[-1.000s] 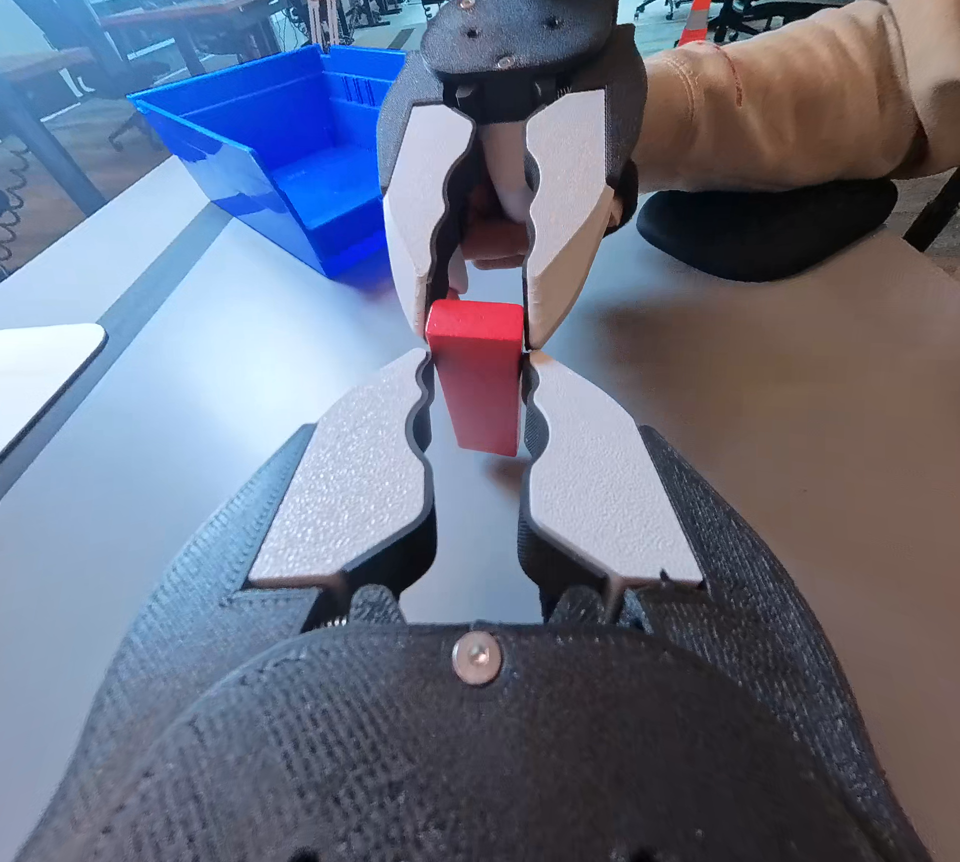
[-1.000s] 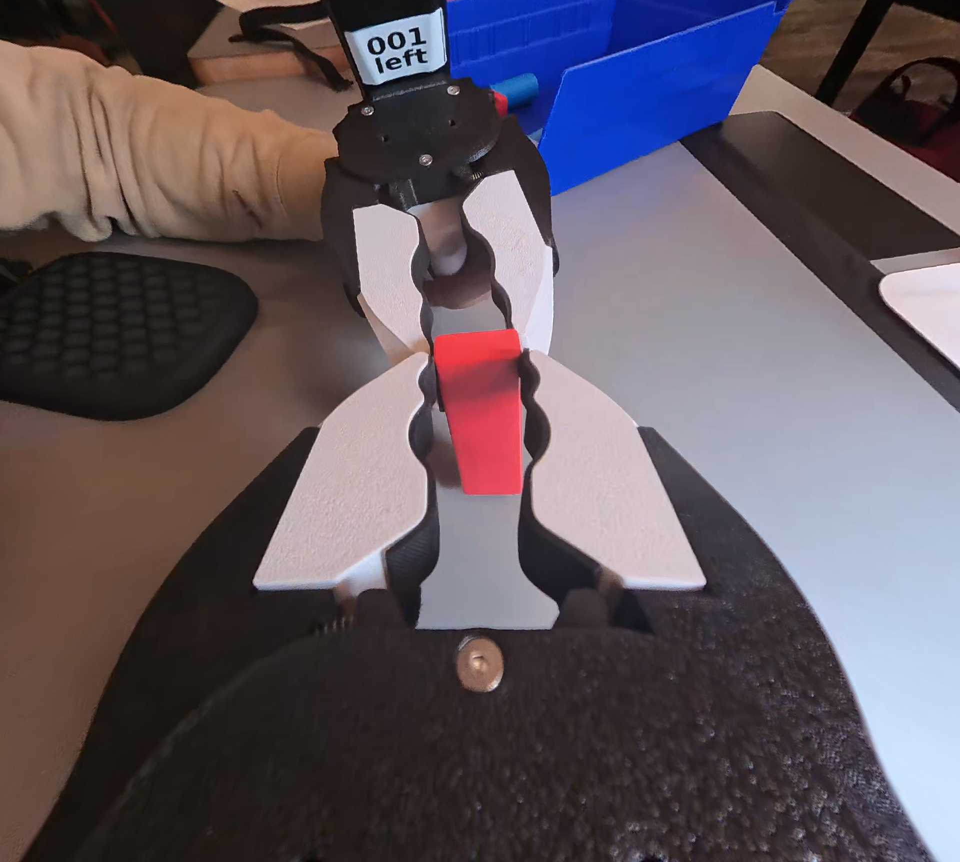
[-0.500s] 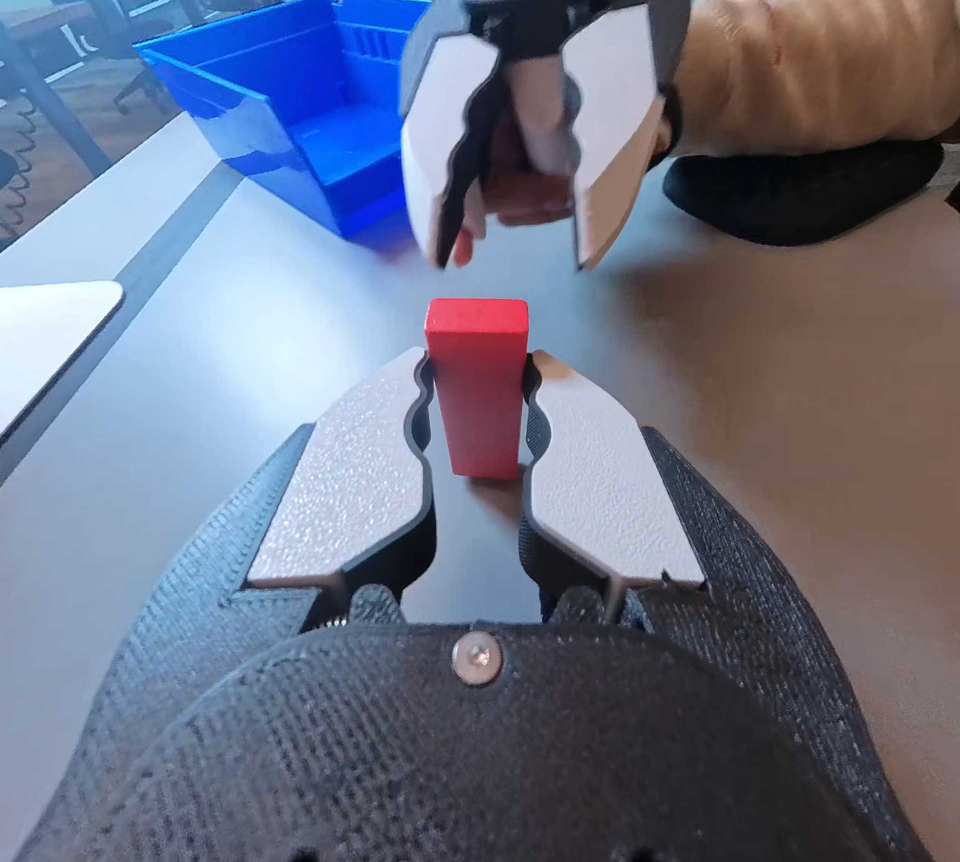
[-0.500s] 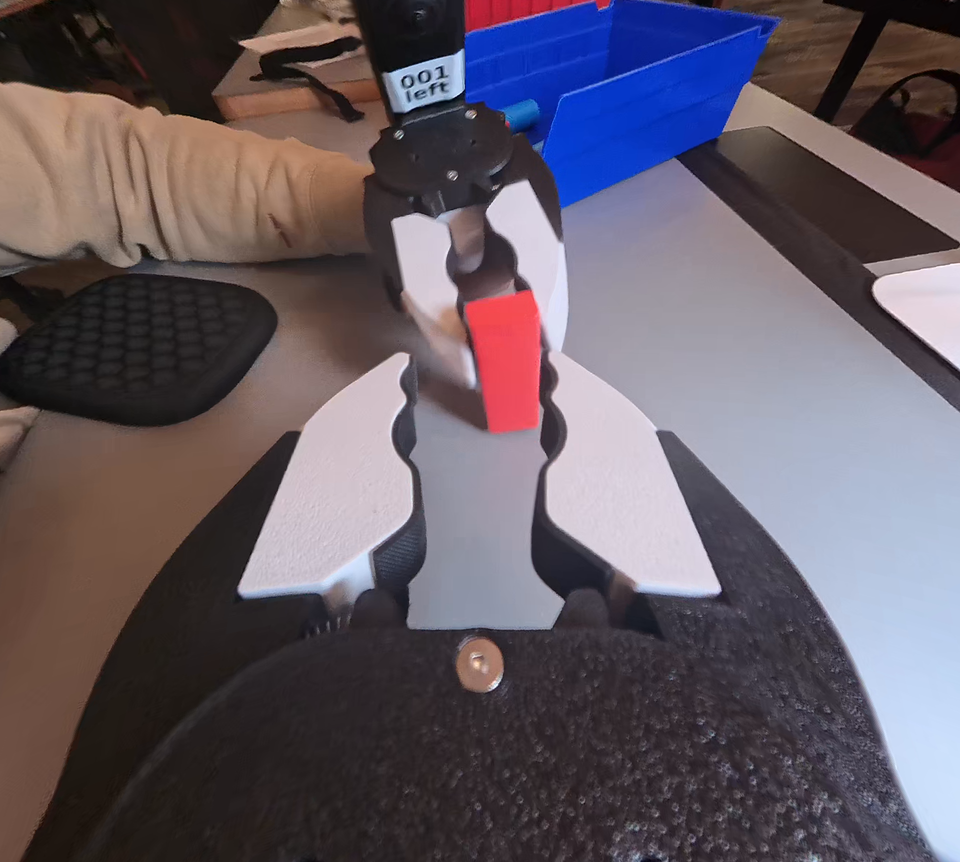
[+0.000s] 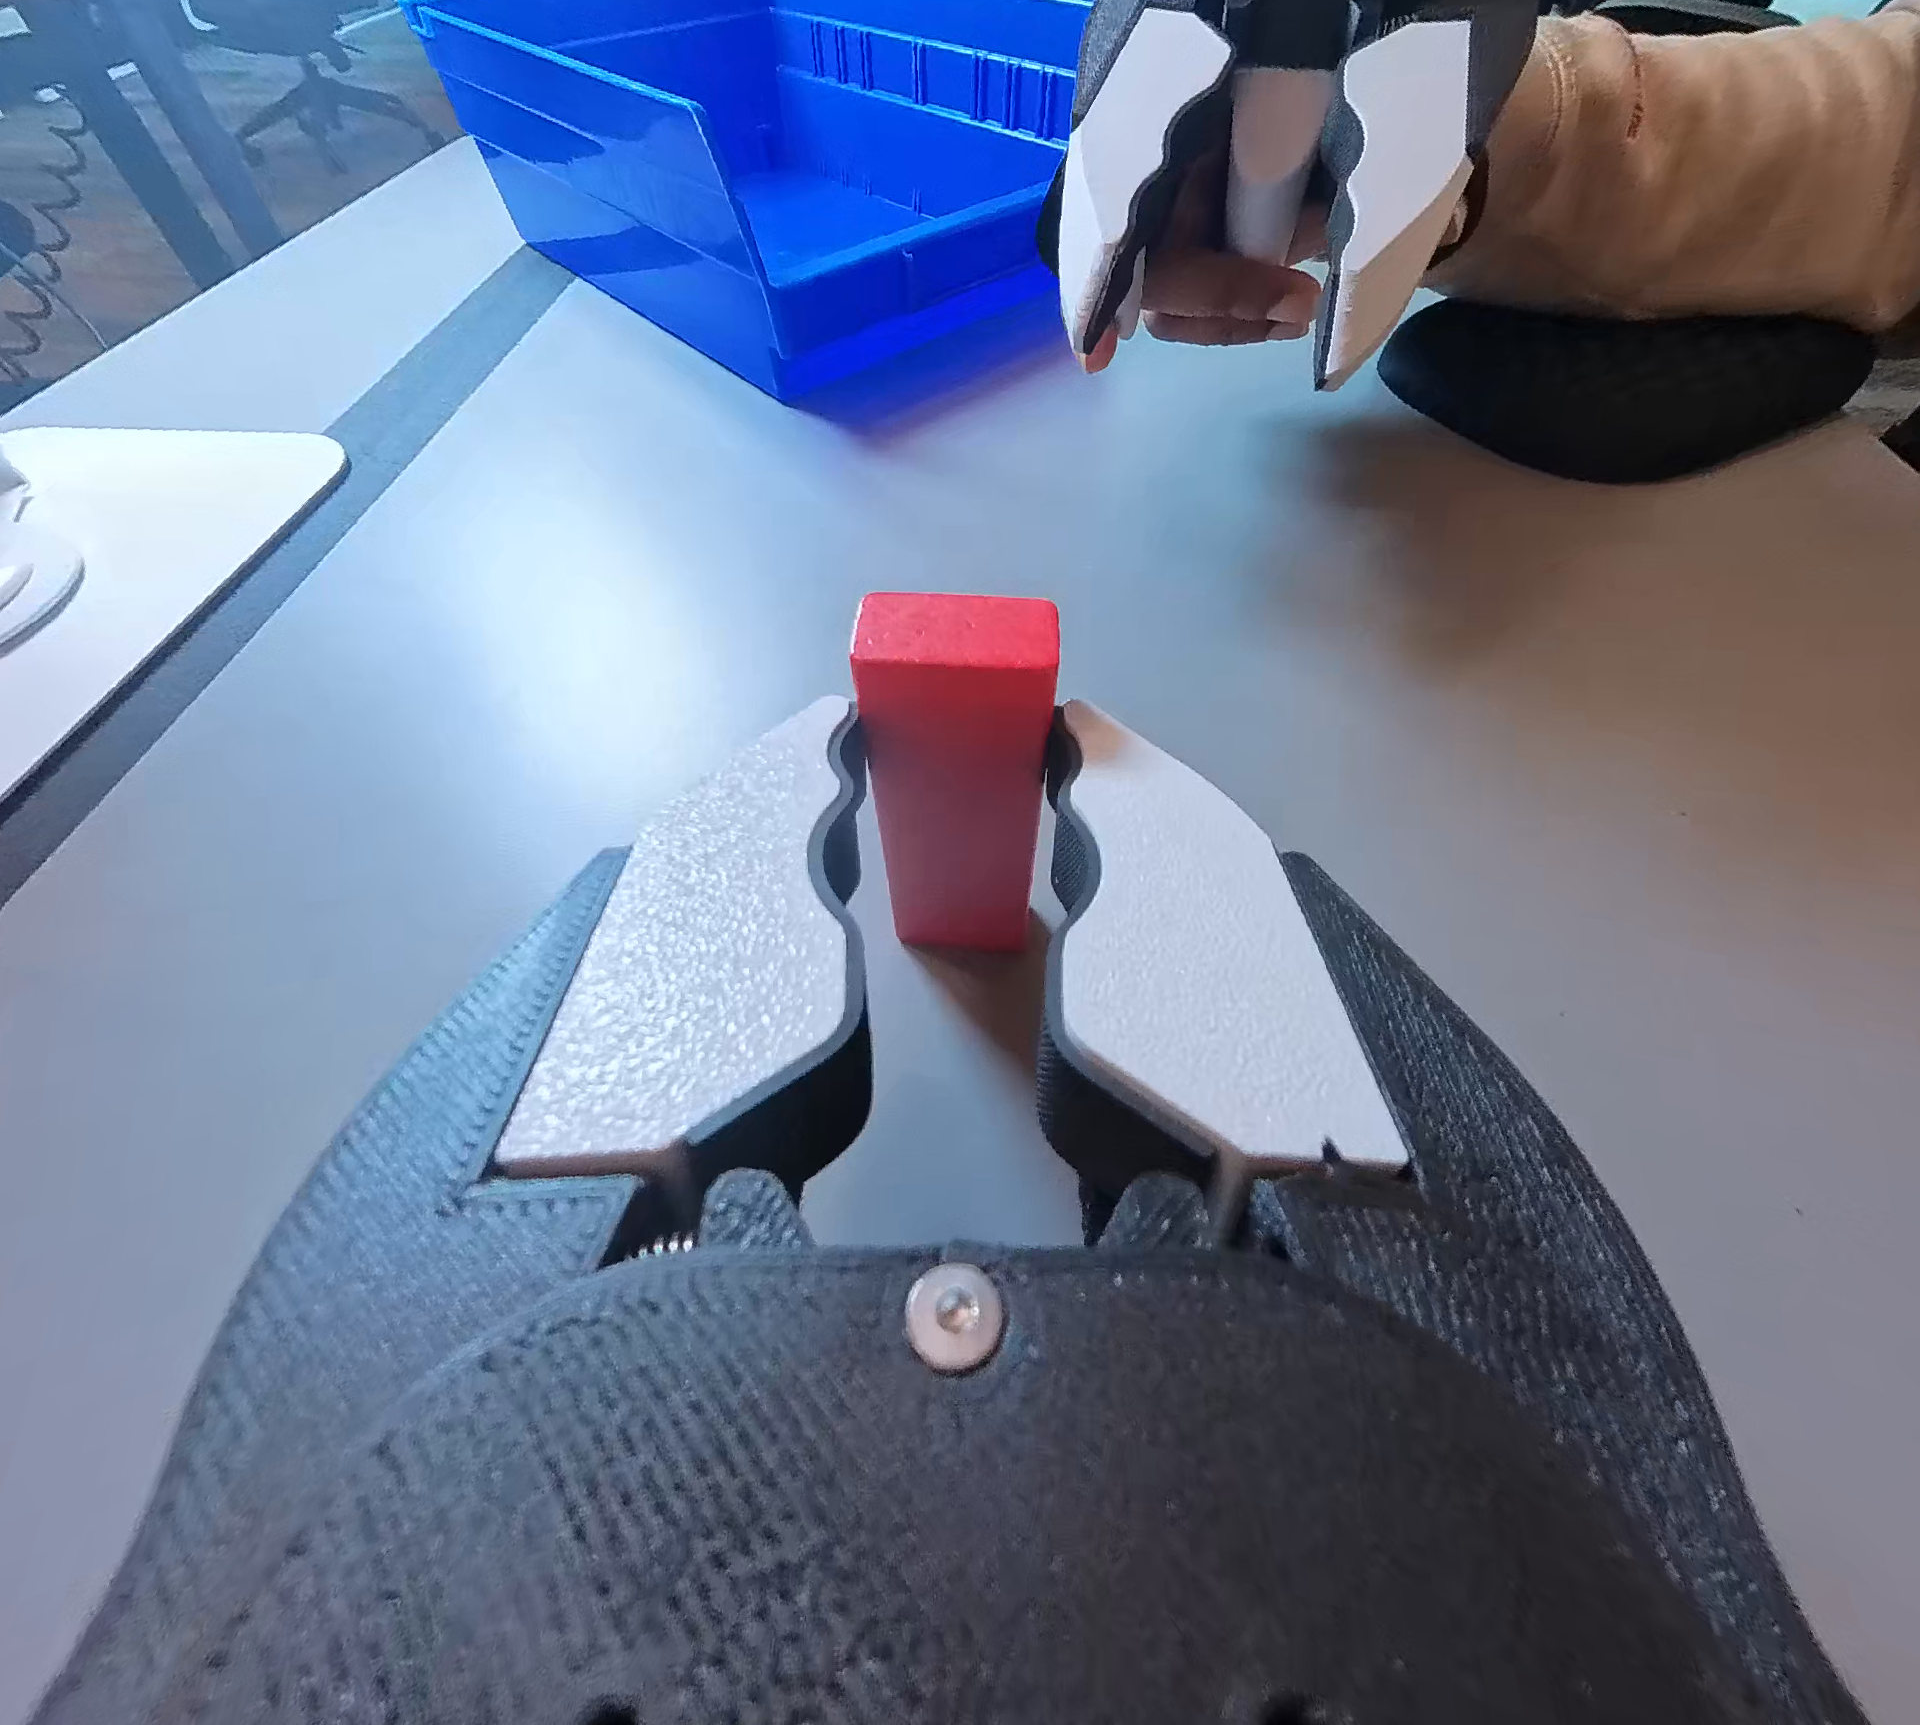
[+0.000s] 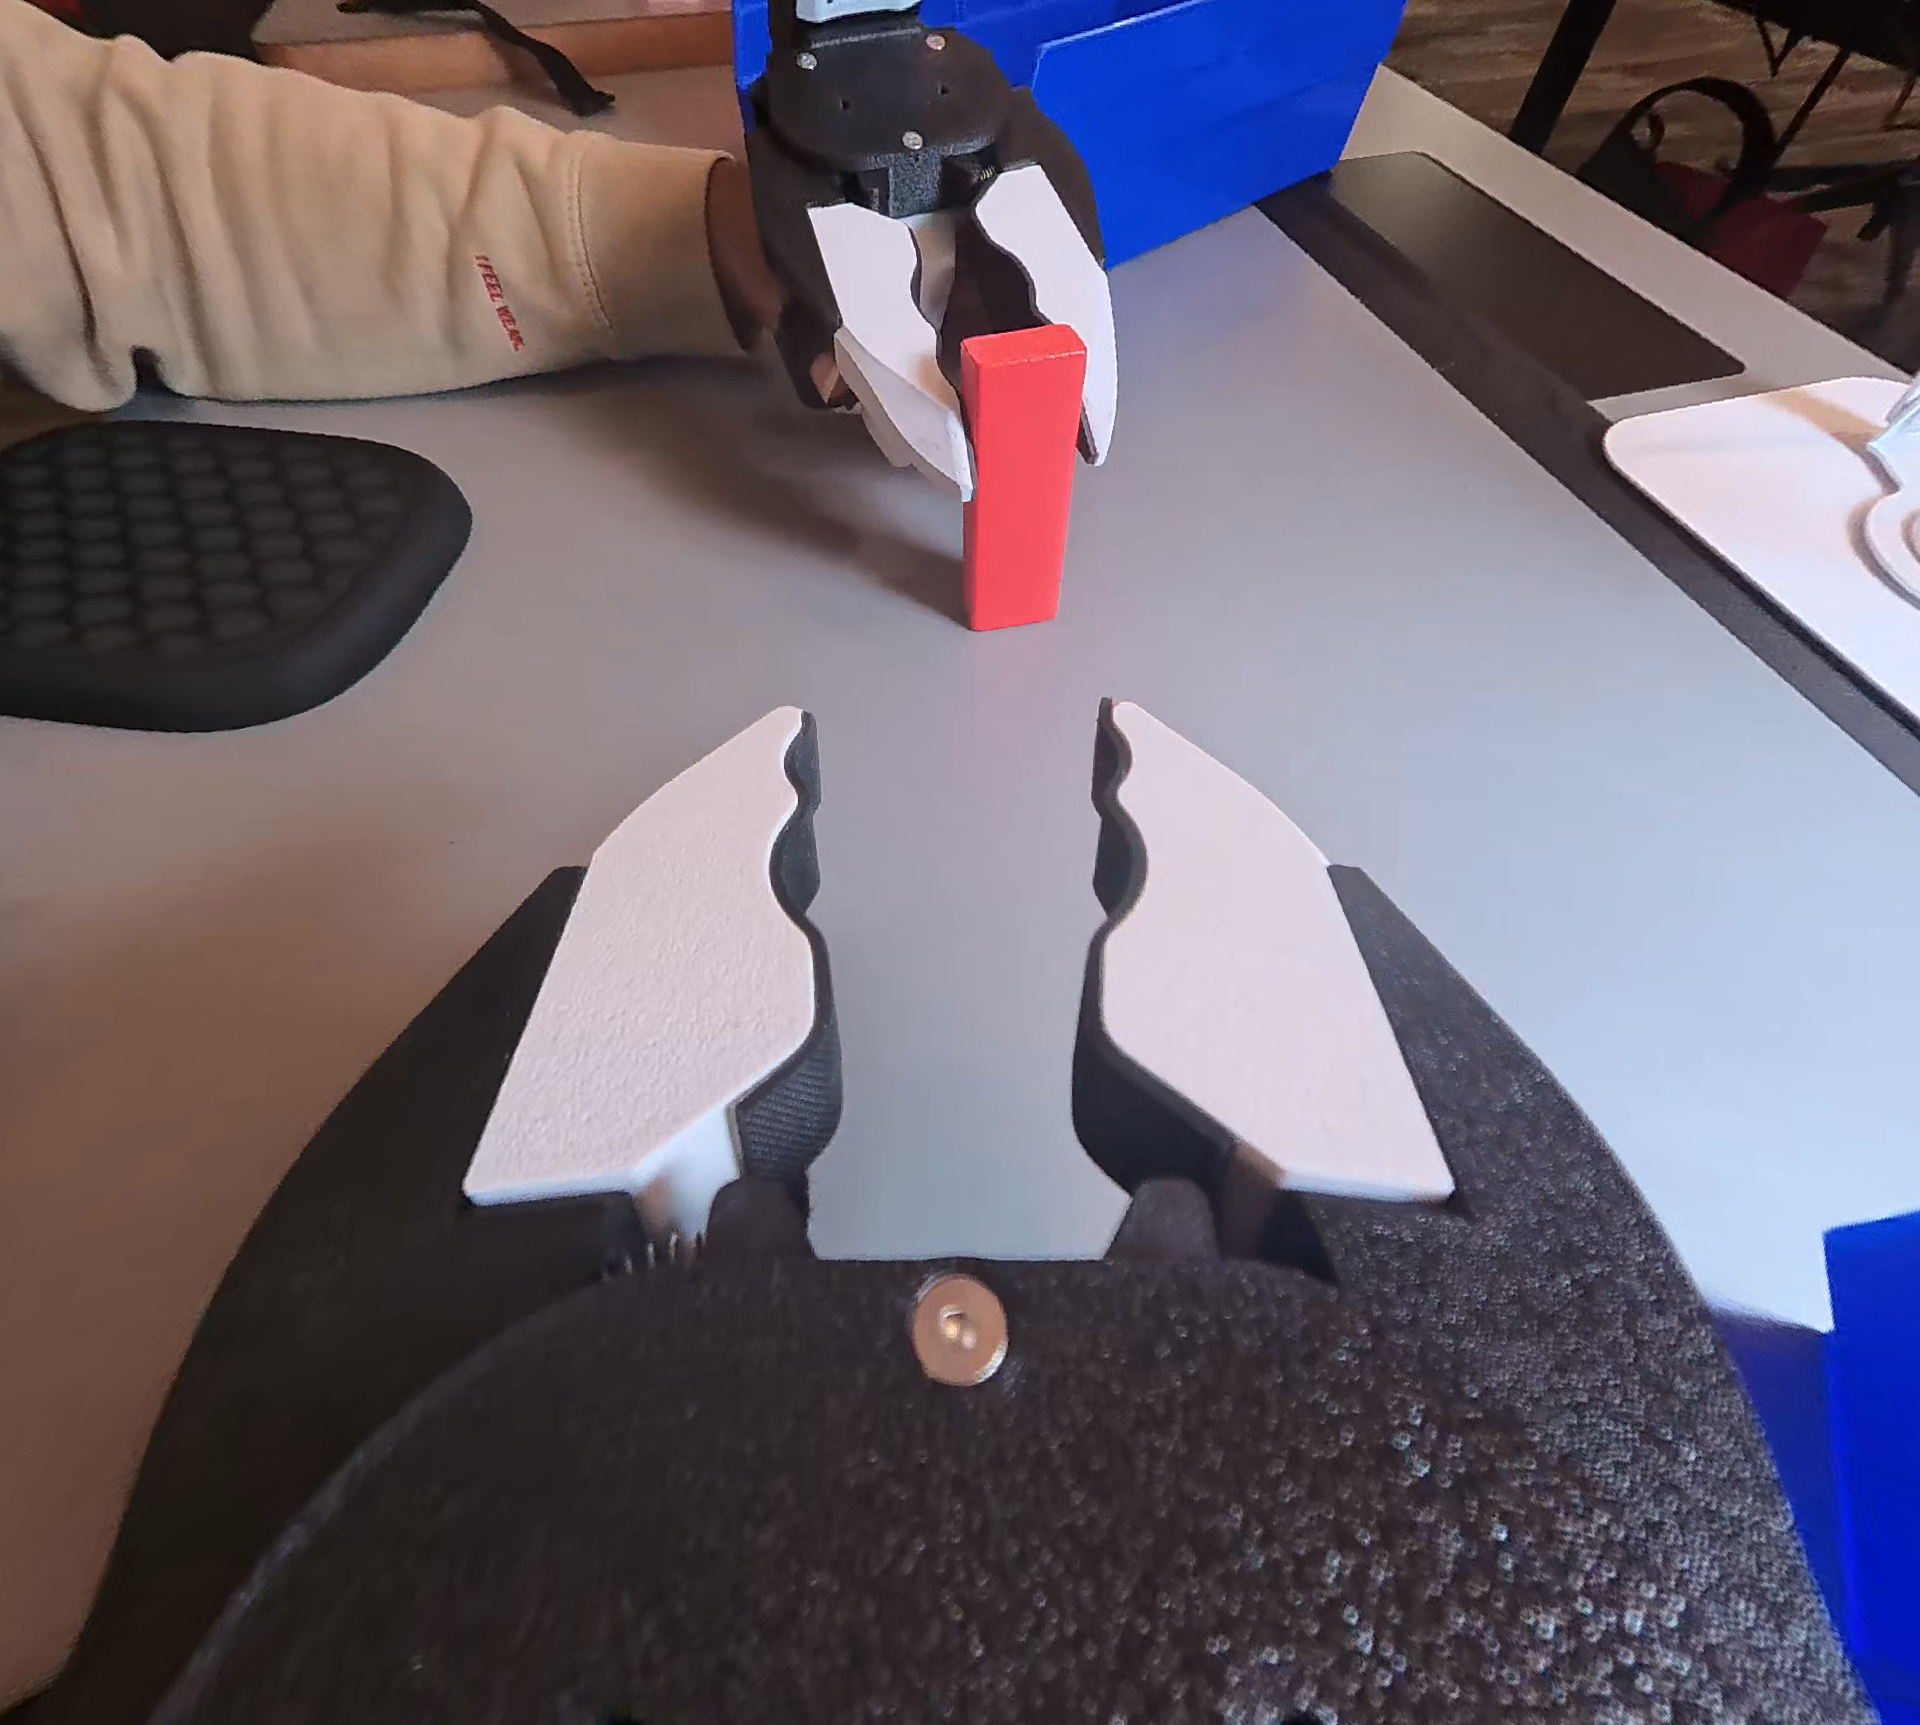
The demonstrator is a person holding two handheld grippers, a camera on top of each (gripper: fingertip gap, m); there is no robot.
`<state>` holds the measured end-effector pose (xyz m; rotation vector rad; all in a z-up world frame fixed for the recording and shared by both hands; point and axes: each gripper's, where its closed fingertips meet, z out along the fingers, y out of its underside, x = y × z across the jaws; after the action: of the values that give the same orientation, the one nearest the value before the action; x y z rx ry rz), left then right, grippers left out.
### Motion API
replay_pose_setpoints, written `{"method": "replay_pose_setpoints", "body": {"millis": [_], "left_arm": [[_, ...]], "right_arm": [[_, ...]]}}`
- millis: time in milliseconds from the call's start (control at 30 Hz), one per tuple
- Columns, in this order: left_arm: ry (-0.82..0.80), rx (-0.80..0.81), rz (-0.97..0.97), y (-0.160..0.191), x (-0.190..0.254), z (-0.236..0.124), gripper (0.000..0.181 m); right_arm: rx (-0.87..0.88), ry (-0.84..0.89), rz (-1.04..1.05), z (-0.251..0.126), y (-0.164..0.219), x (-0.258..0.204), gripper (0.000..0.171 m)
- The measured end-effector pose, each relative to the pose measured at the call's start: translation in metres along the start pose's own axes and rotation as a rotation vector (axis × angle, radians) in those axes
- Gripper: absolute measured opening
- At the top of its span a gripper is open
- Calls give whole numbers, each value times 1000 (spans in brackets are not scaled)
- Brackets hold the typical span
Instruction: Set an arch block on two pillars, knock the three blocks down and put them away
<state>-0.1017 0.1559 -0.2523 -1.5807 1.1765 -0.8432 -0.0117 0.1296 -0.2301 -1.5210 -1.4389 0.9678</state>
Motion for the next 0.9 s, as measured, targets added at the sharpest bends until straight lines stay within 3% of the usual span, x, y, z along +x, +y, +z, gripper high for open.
{"method": "replay_pose_setpoints", "body": {"millis": [900], "left_arm": [[5,-39,18,6,4,8,35]], "right_arm": [[-45,19,21,-2,18,-1,50]]}}
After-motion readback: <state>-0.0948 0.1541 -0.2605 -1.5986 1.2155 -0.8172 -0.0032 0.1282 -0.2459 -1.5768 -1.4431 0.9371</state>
